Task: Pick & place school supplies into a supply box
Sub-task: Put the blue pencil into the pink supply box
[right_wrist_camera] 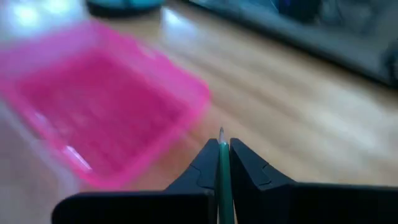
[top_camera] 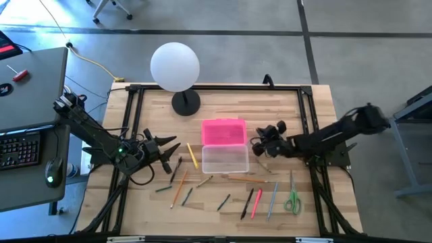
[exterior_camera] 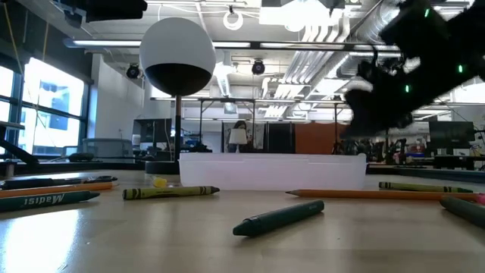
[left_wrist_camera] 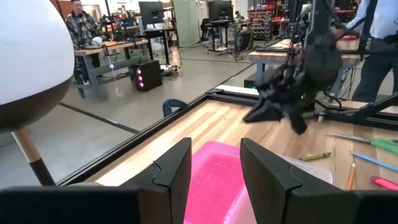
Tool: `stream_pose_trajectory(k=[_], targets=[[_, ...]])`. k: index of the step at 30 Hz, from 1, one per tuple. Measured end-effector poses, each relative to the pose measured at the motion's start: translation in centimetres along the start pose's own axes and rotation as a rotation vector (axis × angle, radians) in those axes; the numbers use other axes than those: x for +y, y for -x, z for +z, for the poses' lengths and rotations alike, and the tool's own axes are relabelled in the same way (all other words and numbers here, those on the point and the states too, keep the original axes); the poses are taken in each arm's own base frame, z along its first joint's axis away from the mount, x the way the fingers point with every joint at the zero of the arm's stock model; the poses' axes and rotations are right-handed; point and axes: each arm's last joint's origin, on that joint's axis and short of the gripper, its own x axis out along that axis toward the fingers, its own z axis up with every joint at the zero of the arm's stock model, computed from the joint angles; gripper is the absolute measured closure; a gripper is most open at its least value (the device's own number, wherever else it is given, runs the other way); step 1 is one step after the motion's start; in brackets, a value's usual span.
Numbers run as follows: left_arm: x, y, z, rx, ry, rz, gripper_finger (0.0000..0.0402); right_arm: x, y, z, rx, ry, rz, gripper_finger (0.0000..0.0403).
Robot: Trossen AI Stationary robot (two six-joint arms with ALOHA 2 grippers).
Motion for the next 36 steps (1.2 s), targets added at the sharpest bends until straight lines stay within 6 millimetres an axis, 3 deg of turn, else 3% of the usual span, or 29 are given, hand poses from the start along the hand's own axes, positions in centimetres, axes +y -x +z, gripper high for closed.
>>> stream_pose_trajectory(k=[5, 9, 13, 20, 27, 31, 36], targets=[[0.0, 0.0, 0.0, 0.000, -0.002, 0.000, 0.0231, 1.5, 1.0, 3.1, -0.158, 0.132, 0.347, 0.0400], [0.0, 0.0, 0.0, 0.000, -0.002, 0.001, 0.0231, 3.0, 0.8, 3.7, -0.243, 0.114, 0.543, 0.0401], [0.0, 0.0, 0.0, -0.001, 0.000, 0.004, 0.0231, 5.5, -1.0, 3.3, -0.172, 0.174, 0.587, 0.0402], [0.0, 0.0, 0.2, -0.010, 0.028, 0.007, 0.0231, 12.7, -5.2, 3.7, -0.059, 0.365, 0.793, 0.0401], [-0.1, 0.0, 0.2, -0.005, 0.032, -0.032, 0.0231, 16.3, -8.2, 3.1, 0.010, 0.425, 0.777, 0.0400], [-0.1, 0.0, 0.2, -0.003, 0.025, -0.032, 0.0231, 16.6, -9.1, 3.6, -0.018, 0.418, 0.735, 0.0397], [-0.2, 0.0, 0.2, 0.000, 0.026, -0.053, 0.0231, 15.4, -10.4, 3.9, -0.013, 0.423, 0.637, 0.0392]])
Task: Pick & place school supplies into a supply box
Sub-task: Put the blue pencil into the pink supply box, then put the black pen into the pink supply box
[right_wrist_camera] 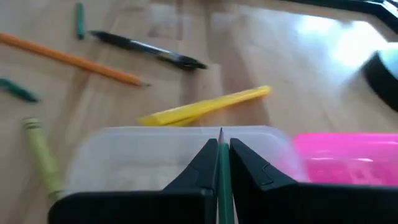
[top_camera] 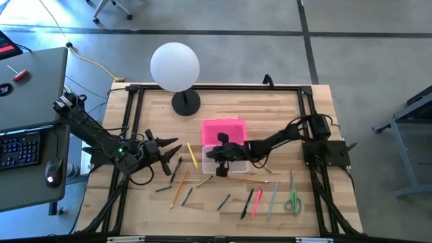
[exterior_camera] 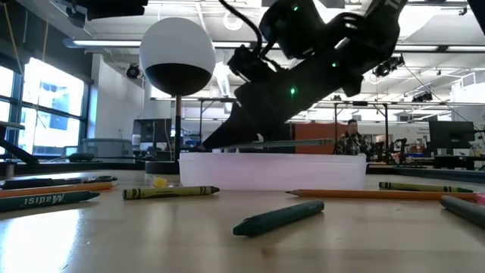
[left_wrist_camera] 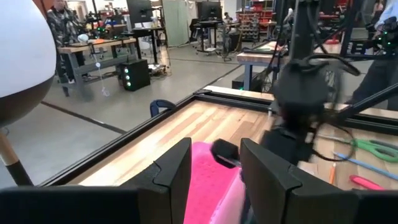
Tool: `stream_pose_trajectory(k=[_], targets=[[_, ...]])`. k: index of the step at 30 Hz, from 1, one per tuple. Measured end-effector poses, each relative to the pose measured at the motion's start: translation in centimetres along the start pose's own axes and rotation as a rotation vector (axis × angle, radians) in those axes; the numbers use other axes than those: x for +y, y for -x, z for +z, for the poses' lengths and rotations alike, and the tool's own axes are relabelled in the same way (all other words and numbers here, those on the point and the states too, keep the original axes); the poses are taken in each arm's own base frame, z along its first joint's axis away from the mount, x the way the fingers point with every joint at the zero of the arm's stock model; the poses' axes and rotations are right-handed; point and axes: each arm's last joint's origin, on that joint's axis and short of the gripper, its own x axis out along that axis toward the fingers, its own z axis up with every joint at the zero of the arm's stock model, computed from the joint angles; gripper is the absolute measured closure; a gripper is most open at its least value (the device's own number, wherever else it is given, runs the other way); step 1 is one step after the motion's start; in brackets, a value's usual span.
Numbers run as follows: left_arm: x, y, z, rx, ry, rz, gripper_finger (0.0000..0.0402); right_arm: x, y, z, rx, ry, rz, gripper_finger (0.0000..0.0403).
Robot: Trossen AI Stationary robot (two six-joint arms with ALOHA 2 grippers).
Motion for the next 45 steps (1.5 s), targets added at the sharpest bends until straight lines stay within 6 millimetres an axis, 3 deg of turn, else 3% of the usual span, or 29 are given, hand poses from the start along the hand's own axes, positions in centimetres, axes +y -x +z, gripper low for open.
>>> stream_pose_trajectory(k=[6, 11, 23, 31, 40, 45], targets=[[0.0, 0.0, 0.0, 0.000, 0.000, -0.001, 0.0231, -1.5, -0.6, -1.1, 0.063, -0.023, 0.155, 0.0391], [0.0, 0.0, 0.0, -0.002, 0.005, -0.001, 0.0231, -2.4, -1.1, -1.8, 0.086, -0.044, 0.147, 0.0373], [0.0, 0.0, -0.5, 0.023, 0.057, -0.012, 0.0231, -2.1, -1.1, -1.0, 0.007, -0.025, 0.124, 0.0310], [0.2, 0.2, -3.5, 0.277, 0.233, -0.140, 0.0231, -2.2, -1.1, -0.8, -0.010, -0.034, 0.123, 0.0300], [0.2, 0.2, -6.9, 0.467, 0.315, -0.024, 0.0231, -2.2, -1.1, -0.8, -0.014, -0.035, 0.123, 0.0299], [-0.7, 0.2, -9.4, 0.709, 0.319, -0.055, 0.0231, -2.2, -1.1, -0.8, -0.015, -0.035, 0.123, 0.0299]])
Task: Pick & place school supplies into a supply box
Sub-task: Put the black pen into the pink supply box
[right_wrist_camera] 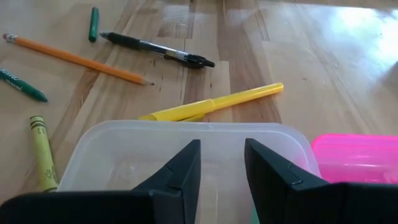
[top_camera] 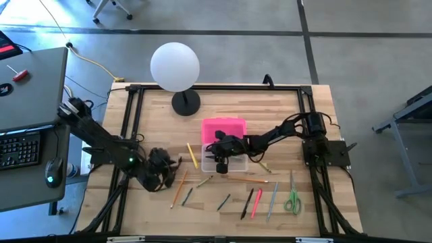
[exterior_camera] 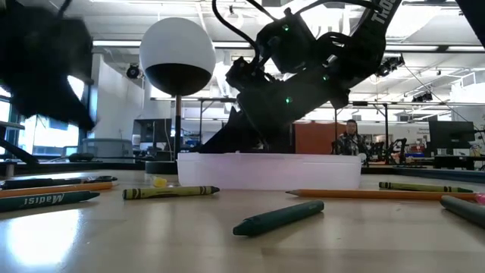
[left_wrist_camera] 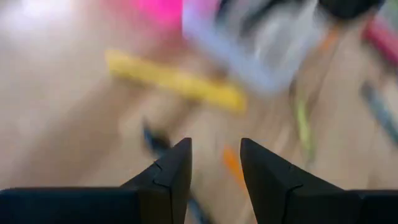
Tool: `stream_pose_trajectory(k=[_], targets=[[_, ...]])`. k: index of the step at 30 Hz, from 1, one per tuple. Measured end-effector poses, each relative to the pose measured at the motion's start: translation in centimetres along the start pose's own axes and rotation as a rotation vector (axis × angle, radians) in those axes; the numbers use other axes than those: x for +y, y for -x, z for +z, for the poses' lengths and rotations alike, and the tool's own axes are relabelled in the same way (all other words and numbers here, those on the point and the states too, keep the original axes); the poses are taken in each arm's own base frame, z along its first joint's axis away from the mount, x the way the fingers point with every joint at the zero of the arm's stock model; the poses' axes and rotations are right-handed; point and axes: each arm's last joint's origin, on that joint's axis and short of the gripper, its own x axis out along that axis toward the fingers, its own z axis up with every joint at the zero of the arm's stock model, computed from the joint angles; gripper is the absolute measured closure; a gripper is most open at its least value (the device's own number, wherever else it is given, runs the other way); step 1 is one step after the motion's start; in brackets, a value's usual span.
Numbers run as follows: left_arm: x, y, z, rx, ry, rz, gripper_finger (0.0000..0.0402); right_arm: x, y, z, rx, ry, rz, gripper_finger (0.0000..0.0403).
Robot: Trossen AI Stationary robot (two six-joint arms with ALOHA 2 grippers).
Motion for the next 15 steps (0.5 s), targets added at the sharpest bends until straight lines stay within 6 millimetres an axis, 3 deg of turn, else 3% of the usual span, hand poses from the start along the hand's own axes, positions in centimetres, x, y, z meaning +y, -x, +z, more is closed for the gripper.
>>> stream_pose_trajectory(k=[6, 15], targets=[[0.1, -0.8, -1.8, 0.326, 0.126, 0.013, 0.0232, 0.0, 0.0, 0.0, 0.000, 0.000, 0.000, 0.0299], [0.2, -0.9, -2.0, 0.356, 0.152, 0.034, 0.0232, 0.0, 0.0, 0.0, -0.003, 0.000, 0.000, 0.0299]])
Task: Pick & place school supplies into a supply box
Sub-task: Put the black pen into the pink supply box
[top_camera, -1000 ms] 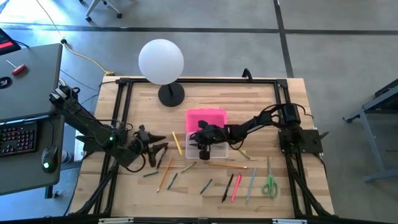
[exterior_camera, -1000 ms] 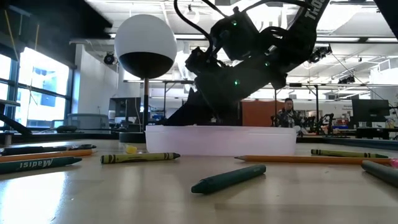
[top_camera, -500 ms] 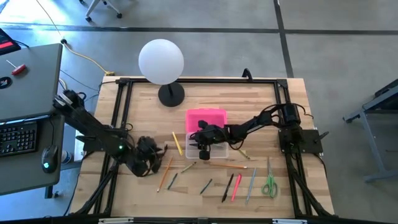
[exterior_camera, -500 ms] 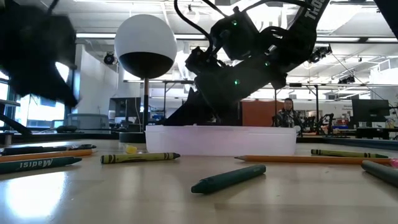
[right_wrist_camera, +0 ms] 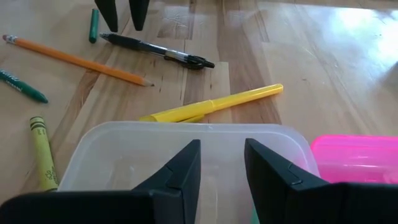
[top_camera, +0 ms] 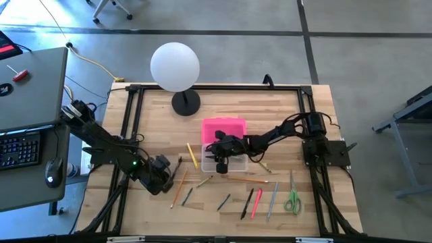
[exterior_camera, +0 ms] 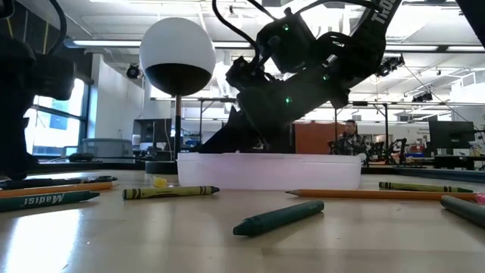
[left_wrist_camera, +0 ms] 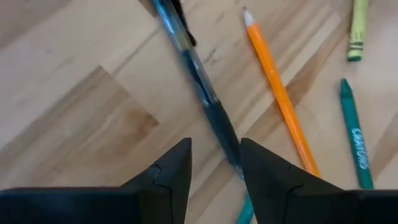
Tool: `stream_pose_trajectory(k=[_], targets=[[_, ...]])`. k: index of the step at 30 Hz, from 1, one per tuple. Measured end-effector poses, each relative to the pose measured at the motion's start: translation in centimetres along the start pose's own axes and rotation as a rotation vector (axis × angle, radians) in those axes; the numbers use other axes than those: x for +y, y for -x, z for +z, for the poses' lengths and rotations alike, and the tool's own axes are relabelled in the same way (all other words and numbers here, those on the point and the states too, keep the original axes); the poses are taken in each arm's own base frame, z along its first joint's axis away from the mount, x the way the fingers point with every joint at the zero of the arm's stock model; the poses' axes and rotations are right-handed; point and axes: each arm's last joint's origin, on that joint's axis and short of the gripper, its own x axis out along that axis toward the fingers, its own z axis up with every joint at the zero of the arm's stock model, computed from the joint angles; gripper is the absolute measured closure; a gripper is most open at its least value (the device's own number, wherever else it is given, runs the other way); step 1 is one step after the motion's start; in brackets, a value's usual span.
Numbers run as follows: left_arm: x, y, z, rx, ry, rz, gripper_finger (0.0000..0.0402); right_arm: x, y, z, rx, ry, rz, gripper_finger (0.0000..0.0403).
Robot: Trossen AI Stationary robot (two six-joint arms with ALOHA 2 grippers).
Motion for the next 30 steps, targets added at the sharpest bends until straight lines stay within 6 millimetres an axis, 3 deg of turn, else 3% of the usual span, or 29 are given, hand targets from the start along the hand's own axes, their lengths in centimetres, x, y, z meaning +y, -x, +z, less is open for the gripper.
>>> stream_pose_trajectory(k=[10, 17, 23, 30], targets=[[0.0, -0.1, 0.1, -0.056, 0.005, 0.007, 0.0232, 0.0, 0.0, 0.3, -0.025, 0.000, -0.001, 0.0299], [-0.4, -1.3, -0.3, -0.037, -0.002, 0.010, 0.0232, 0.0, 0.3, 0.8, -0.045, 0.000, -0.001, 0.0299], [-0.2, -2.4, -0.8, -0.019, 0.020, 0.073, 0.0232, 0.0, 1.7, 2.7, -0.083, 0.000, 0.006, 0.0299], [-1.3, -1.6, -0.4, 0.031, -0.020, 0.131, 0.0232, -0.1, 4.8, 6.0, -0.140, 0.022, 0.006, 0.0300]])
